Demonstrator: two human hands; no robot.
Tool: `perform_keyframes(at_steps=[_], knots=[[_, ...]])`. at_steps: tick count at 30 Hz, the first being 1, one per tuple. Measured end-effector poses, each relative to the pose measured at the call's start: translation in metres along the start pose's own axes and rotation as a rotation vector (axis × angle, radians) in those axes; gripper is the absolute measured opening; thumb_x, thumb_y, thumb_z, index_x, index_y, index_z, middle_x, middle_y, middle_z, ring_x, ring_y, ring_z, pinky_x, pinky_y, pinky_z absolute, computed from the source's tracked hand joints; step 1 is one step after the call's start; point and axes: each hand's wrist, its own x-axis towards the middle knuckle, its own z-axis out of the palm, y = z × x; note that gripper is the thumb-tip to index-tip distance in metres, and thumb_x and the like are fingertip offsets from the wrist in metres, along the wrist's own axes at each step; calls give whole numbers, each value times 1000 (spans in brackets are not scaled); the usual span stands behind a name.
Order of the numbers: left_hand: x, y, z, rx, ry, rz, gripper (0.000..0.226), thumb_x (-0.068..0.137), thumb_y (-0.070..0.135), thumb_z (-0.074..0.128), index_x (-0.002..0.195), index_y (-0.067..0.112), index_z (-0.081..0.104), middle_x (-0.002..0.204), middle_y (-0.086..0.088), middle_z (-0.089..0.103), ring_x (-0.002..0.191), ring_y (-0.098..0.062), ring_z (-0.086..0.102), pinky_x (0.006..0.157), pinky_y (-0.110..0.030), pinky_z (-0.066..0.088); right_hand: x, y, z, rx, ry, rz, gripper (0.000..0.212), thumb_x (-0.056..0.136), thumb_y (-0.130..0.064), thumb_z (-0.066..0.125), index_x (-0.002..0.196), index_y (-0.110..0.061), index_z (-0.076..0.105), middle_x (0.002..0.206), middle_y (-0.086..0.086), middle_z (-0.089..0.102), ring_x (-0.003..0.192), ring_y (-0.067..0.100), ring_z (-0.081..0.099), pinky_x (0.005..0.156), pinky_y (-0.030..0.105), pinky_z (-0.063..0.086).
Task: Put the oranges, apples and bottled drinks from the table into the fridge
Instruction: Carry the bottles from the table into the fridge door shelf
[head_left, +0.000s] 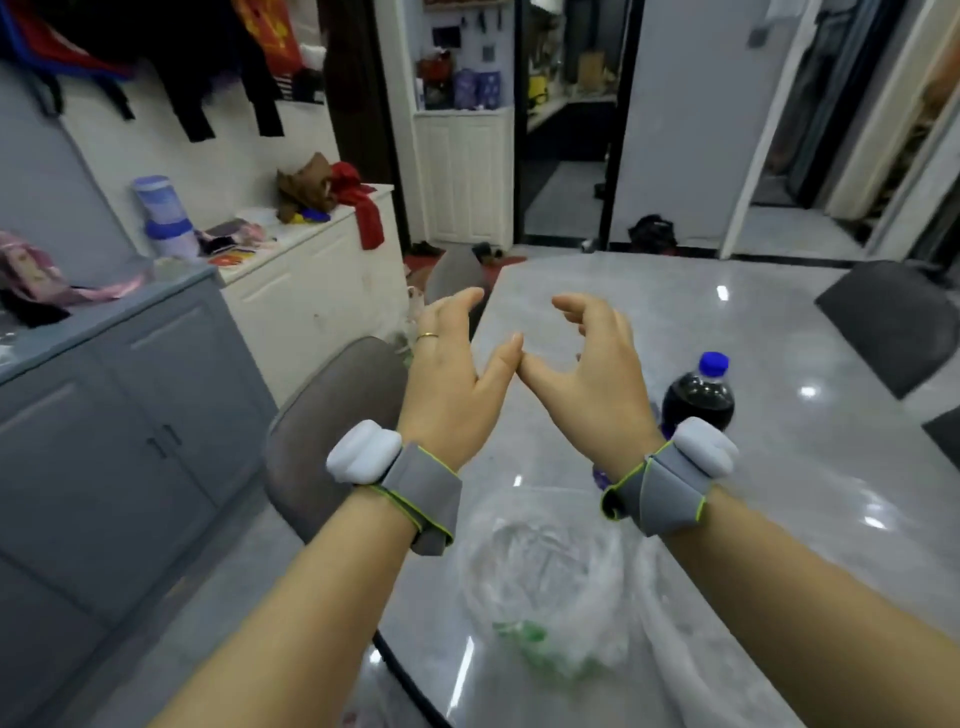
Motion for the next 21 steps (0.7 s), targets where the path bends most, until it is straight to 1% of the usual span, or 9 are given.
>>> perform_keyframes(at_steps=[3,8,11,13,15,17,18,20,21], knots=[[7,-2,52,-86,-91,-19,50,92,29,51,137,16,33,142,-8,34,127,-20,41,101,-27,37,5,42,-24,-31,45,59,54,77,-32,71,124,-22,47,119,-9,42,122,13,41,105,38,37],[10,-15,141,-198,-216,-106,62,90,28,56,142,19,24,145,-5,26,129,-20,40,107,-36,38,10,114,-52,-115,140,187,62,73,-27,75,127,-17,46,124,-3,40,124,20,37,107,37,31],[7,-28,172,-247,-241,-143,79,82,39,61,145,24,14,151,-1,18,138,-21,29,110,-46,34,7,145,-55,-194,248,199,75,67,-30,78,130,-10,41,129,3,39,126,25,33,109,39,25],[6,-36,194,-256,-256,-199,93,75,47,64,146,29,7,154,5,9,143,-20,18,112,-47,31,6,168,-57,-235,304,264,88,63,-30,80,134,-8,35,137,10,37,132,26,26,110,37,17],[5,-45,212,-241,-284,-254,105,72,47,72,146,28,0,156,7,1,145,-17,10,114,-47,28,5,190,-58,-257,304,340,102,59,-27,84,140,-8,25,145,12,29,138,26,18,113,37,12],[5,-53,227,-201,-317,-303,113,69,41,77,147,24,-3,157,5,-3,146,-15,4,117,-43,22,4,210,-59,-268,274,386,109,56,-25,84,143,-7,20,148,12,26,140,27,16,114,39,13],[5,-56,233,-189,-339,-332,116,68,39,79,147,21,-5,157,4,-4,146,-14,2,118,-37,17,3,219,-58,-265,259,402,110,56,-25,85,143,-7,20,148,13,26,140,27,16,114,39,14],[7,-60,241,-195,-383,-394,119,66,34,81,147,19,-6,158,2,-4,145,-12,1,113,-23,11,2,234,-57,-240,234,440,111,55,-24,86,143,-7,20,146,13,28,138,28,19,112,37,17],[9,-62,245,-208,-397,-419,120,66,32,81,147,19,-7,158,1,-3,145,-12,3,112,-22,12,2,240,-56,-223,228,457,110,54,-24,86,142,-7,22,144,12,31,137,27,22,111,35,20]])
